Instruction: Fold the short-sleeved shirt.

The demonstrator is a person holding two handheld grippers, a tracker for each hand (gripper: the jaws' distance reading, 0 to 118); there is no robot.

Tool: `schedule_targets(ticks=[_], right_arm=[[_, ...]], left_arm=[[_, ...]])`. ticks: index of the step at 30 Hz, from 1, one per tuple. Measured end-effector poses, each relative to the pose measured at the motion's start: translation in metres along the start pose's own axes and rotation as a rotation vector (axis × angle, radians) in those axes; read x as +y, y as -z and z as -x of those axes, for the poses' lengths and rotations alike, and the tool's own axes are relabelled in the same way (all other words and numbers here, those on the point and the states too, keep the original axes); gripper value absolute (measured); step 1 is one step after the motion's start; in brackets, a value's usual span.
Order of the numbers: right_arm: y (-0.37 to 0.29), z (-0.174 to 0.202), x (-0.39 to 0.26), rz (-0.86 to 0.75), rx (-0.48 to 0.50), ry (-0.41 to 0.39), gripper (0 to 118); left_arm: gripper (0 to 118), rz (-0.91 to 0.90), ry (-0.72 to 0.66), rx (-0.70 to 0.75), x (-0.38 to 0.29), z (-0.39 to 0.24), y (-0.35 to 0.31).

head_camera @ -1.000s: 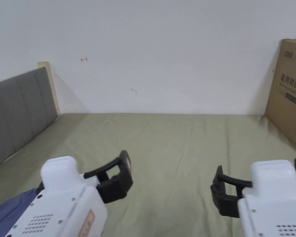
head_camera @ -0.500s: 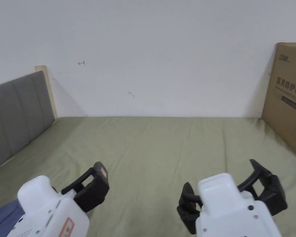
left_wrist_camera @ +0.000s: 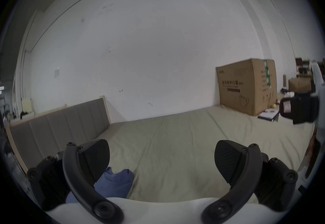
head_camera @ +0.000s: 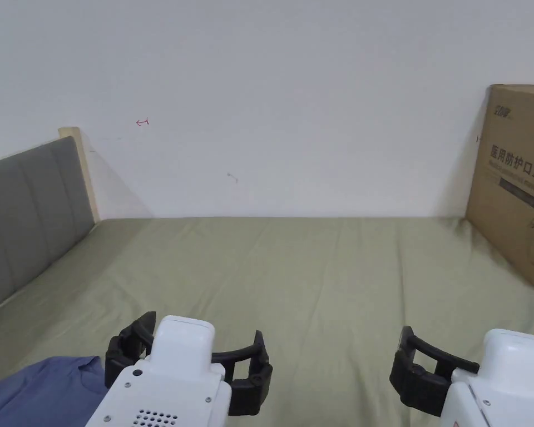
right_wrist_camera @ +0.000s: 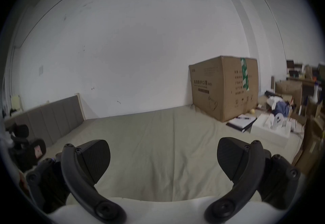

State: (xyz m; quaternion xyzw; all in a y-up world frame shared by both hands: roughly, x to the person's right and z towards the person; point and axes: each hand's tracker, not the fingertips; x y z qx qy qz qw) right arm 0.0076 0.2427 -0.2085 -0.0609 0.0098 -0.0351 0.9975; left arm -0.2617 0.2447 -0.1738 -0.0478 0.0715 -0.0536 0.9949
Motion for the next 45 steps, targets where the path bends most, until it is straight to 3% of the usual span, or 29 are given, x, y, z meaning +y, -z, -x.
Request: schedule_targets(ticks=[6, 8, 9, 10, 11, 12, 13, 15, 22, 34, 42, 45], right_arm=[[-0.003, 0.009, 0.003, -0.017, -0.007, -0.049, 118], [-0.005, 0.011, 0.003, -0.022, -0.014, -0.074, 108], [-0.007, 0.012, 0.003, -0.037, -0.009, -0.091, 94], [-0.013, 0.012, 0.004, -0.063, 0.008, -0.103, 71], [-0.014, 0.012, 0.006, -0.059, 0.018, -0.108, 43], [-0.013, 0.013, 0.008, -0.054, 0.012, -0.11, 28], [-0.013, 0.015, 0.009, -0.053, 0.002, -0.115, 17], [-0.015, 0.015, 0.008, -0.062, -0.018, -0.114, 0], [-0.012, 0.011, 0.009, -0.027, -0.007, -0.044, 0], [-0.005, 0.034, 0.011, -0.019, 0.036, -0.083, 0], [0.003, 0.118, 0.013, -0.001, 0.33, -0.096, 0], [-0.001, 0.161, 0.011, -0.015, 0.443, -0.149, 0]], left_arm=[[117, -0.008, -0.04, 0.035, 0.005, 0.01, 0.0], [114, 0.005, -0.043, 0.028, 0.006, 0.012, -0.001], [106, 0.001, -0.055, 0.026, 0.006, 0.013, -0.003], [85, -0.016, -0.077, 0.025, 0.006, 0.013, -0.005], [48, -0.027, -0.094, 0.025, 0.006, 0.014, -0.006], [21, -0.031, -0.101, 0.024, 0.006, 0.014, -0.006], [10, -0.032, -0.107, 0.036, 0.006, 0.014, -0.005], [3, -0.036, -0.084, 0.061, 0.006, 0.014, -0.003], [0, -0.03, -0.104, 0.005, 0.007, 0.014, -0.004], [0, -0.014, -0.086, 0.041, 0.014, 0.031, -0.006], [0, -0.015, -0.176, 0.205, 0.015, 0.099, -0.043], [0, 0.009, -0.164, 0.328, 0.012, 0.13, -0.06]])
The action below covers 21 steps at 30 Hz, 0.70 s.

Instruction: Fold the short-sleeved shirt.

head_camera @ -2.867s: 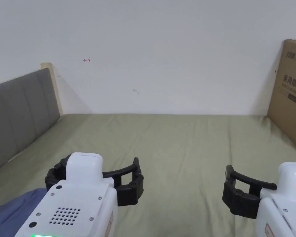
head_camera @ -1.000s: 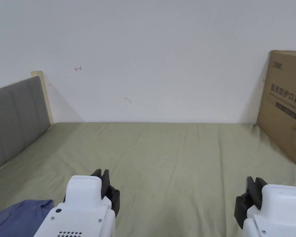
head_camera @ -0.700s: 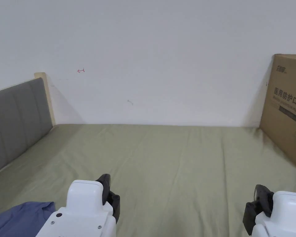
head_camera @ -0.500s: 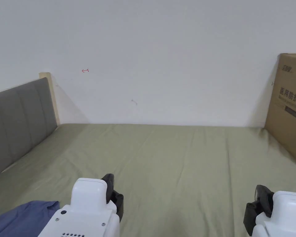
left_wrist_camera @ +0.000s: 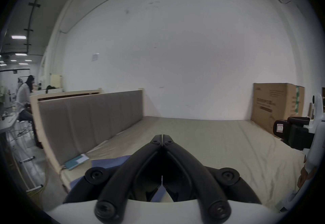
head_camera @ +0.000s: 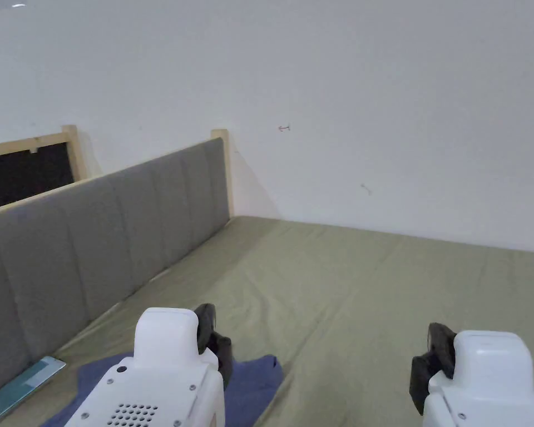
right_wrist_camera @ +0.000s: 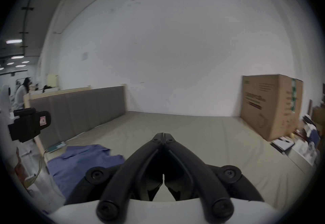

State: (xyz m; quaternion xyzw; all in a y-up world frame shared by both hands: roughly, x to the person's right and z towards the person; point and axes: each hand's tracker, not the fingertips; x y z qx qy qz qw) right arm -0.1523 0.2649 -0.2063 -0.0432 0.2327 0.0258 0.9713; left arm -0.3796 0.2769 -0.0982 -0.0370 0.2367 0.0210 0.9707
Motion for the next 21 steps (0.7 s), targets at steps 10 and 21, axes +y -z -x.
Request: schedule_targets(ticks=[10, 21], right_arm=[[0.026, 0.08, -0.002, 0.035, 0.225, -0.019, 0], [0.051, 0.064, -0.035, 0.177, 0.217, -0.013, 0]], left_arm=[[0, 0.143, -0.059, 0.211, -0.023, 0.078, 0.005], [116, 0.723, -0.14, 0.157, -0.144, 0.125, 0.177]])
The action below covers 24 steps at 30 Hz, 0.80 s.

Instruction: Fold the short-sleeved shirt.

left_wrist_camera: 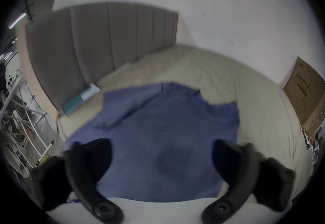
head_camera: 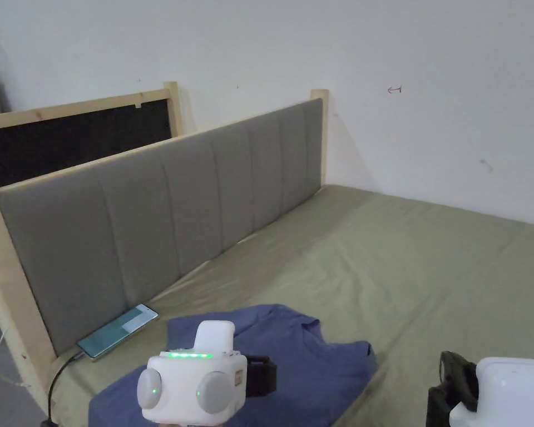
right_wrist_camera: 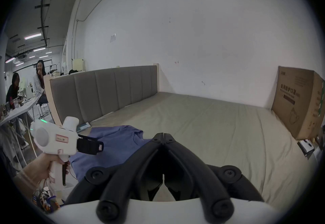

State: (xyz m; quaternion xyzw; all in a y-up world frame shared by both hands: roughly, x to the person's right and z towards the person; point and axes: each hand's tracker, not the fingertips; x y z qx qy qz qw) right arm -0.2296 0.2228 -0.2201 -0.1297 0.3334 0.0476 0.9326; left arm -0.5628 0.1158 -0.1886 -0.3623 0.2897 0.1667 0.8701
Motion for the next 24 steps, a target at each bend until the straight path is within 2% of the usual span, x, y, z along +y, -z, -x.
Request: schedule_targets(ticks=[6, 10, 11, 12, 14, 16, 17, 18, 19, 24], right_arm=[[0.017, -0.011, -0.016, 0.057, -0.016, 0.003, 0], [0.027, -0.014, -0.021, 0.101, -0.004, 0.008, 0], [0.028, -0.015, -0.022, 0.103, -0.007, 0.007, 0], [0.028, -0.015, -0.023, 0.105, -0.009, 0.006, 0], [0.029, -0.018, -0.024, 0.112, -0.006, 0.013, 0], [0.03, -0.02, -0.026, 0.125, -0.005, 0.027, 0], [0.03, -0.021, -0.027, 0.129, -0.008, 0.031, 0], [0.029, -0.022, -0.028, 0.131, -0.011, 0.035, 0], [0.027, -0.023, -0.029, 0.134, -0.015, 0.04, 0], [0.014, -0.036, -0.026, 0.141, -0.045, 0.05, 0]], left_arm=[[116, 0.131, 0.047, 0.041, -0.008, -0.003, 0.064], [107, 0.21, 0.038, 0.047, -0.017, -0.01, 0.073], [92, 0.196, 0.032, 0.043, -0.017, -0.01, 0.071], [92, 0.197, 0.023, 0.043, -0.012, -0.009, 0.068], [78, 0.181, 0.007, 0.07, -0.009, -0.007, 0.061], [48, 0.186, -0.012, 0.077, -0.005, -0.001, 0.062], [23, 0.182, -0.017, 0.081, -0.005, 0.001, 0.058], [4, 0.183, -0.031, 0.109, -0.005, 0.001, 0.061], [4, 0.201, -0.071, 0.086, -0.007, 0.004, 0.063], [3, 0.214, -0.063, 0.079, 0.004, 0.004, 0.051]])
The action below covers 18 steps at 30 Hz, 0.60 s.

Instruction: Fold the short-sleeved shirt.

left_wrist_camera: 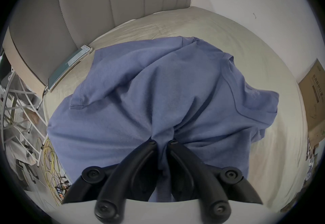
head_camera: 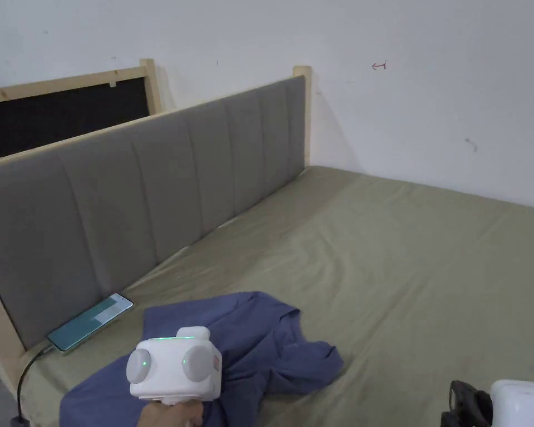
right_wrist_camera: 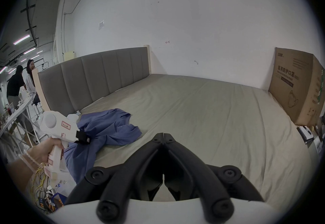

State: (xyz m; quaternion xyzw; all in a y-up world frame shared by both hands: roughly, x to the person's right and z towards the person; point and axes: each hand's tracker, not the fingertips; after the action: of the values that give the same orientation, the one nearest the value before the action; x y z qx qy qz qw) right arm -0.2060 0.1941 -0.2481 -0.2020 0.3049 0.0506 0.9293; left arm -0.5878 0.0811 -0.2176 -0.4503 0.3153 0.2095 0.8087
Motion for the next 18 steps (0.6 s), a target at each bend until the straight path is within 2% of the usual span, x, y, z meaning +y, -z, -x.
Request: schedule_targets(ticks=[3, 8, 11, 14, 18], right_arm=[[-0.01, -0.014, 0.004, -0.015, -0.027, 0.018, 0], [-0.028, -0.039, 0.009, -0.037, -0.067, 0.064, 0], [-0.043, -0.054, 0.01, -0.059, -0.107, 0.082, 0], [-0.059, -0.074, 0.013, -0.084, -0.131, 0.12, 0], [-0.086, -0.104, 0.019, -0.139, -0.226, 0.166, 0]], left_arm=[[3, -0.036, -0.104, -0.058, -0.001, 0.004, -0.029], [3, -0.069, -0.078, -0.096, 0.013, 0.003, -0.059], [3, -0.152, -0.084, -0.184, 0.028, -0.007, -0.081], [3, -0.252, 0.059, -0.193, 0.039, -0.051, -0.132], [3, -0.363, 0.167, -0.379, 0.044, -0.124, -0.206]])
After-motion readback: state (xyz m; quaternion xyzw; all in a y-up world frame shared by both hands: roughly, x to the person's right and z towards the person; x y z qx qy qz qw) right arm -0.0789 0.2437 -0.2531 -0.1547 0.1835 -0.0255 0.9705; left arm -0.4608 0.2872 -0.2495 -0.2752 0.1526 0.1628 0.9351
